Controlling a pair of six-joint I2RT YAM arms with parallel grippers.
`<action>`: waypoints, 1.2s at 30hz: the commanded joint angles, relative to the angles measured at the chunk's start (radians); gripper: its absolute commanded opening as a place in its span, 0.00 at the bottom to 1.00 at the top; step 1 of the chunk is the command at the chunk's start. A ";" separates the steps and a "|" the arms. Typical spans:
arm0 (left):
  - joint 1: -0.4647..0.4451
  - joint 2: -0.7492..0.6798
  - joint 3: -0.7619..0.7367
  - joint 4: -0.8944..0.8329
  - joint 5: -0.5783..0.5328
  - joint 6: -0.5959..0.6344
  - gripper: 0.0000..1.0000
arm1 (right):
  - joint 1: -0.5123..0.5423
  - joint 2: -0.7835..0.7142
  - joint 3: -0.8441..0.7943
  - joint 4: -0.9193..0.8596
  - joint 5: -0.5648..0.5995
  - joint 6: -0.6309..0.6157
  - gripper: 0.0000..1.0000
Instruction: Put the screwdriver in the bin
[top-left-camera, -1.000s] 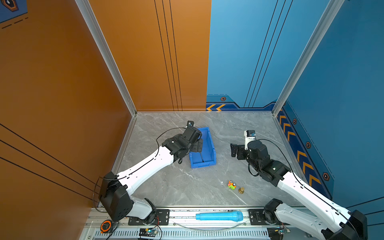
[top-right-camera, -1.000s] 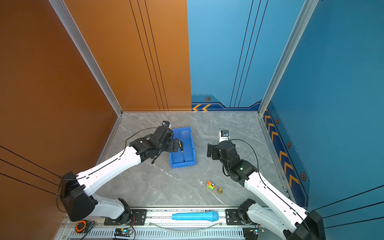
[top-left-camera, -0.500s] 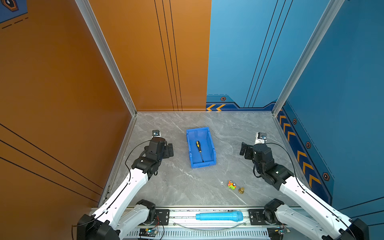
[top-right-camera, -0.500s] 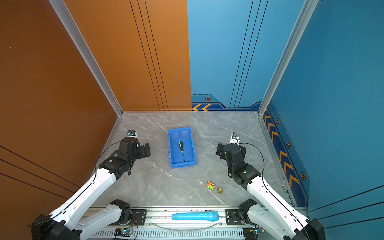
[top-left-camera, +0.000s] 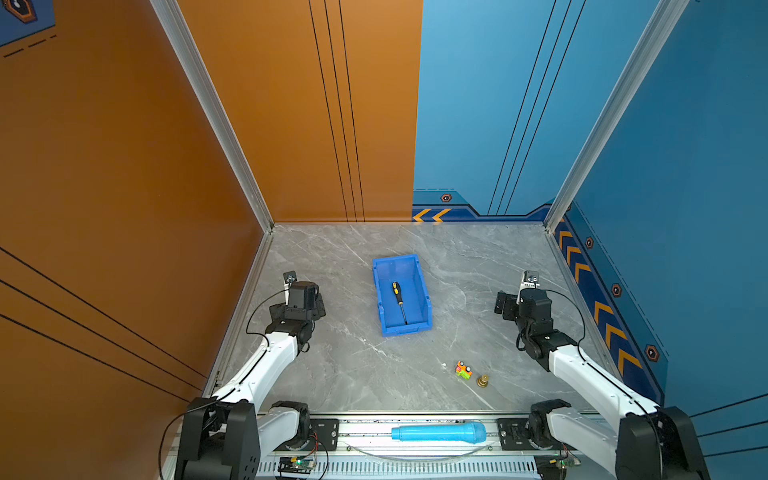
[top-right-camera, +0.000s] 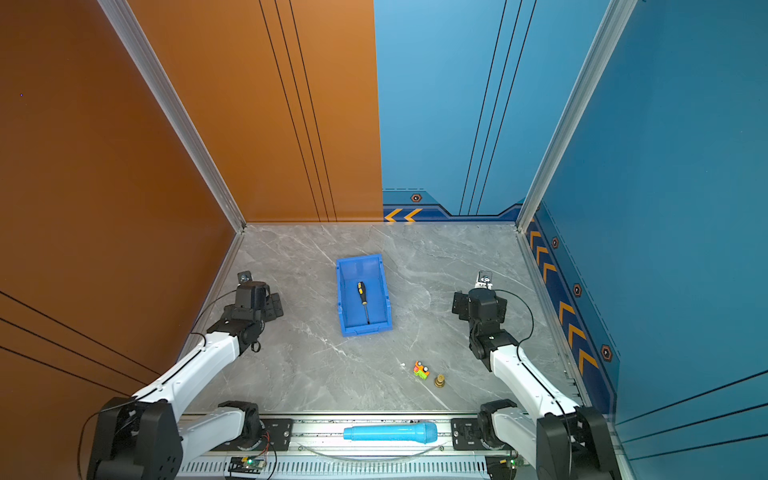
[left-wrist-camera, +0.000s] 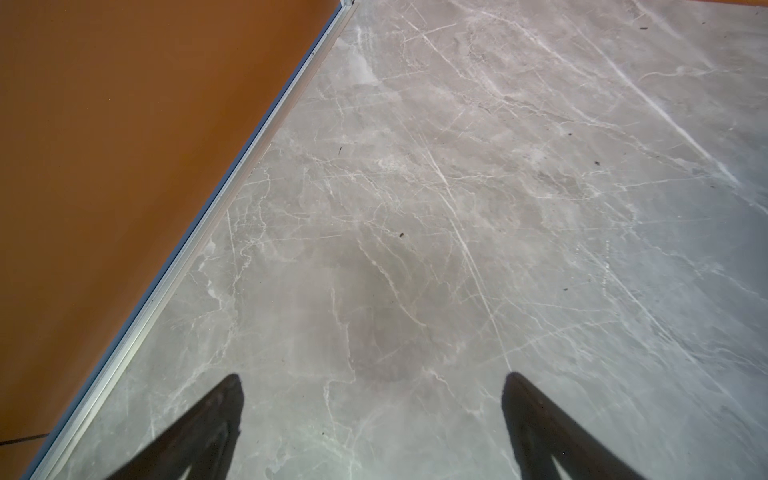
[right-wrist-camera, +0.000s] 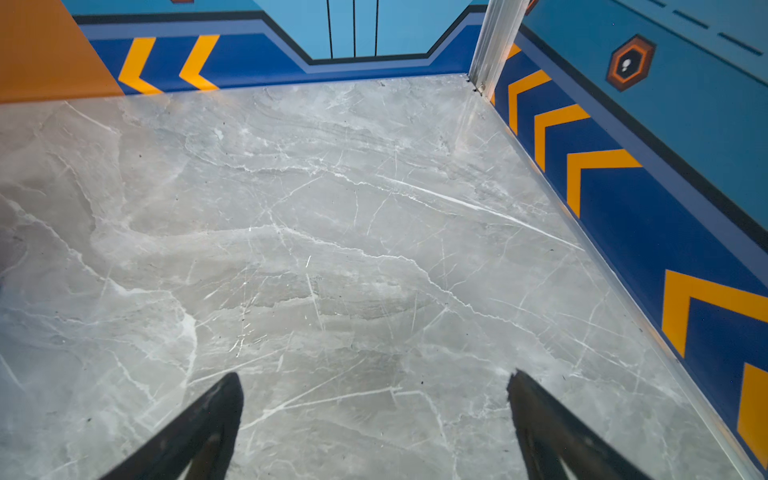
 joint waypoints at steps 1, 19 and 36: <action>0.007 0.039 -0.058 0.175 -0.022 0.084 0.98 | -0.036 0.053 -0.010 0.109 -0.063 -0.077 1.00; 0.055 0.217 -0.114 0.620 0.076 0.172 0.98 | -0.101 0.402 -0.013 0.583 -0.107 -0.103 1.00; 0.021 0.367 -0.128 0.870 0.136 0.243 0.98 | -0.128 0.445 -0.087 0.749 -0.104 -0.069 1.00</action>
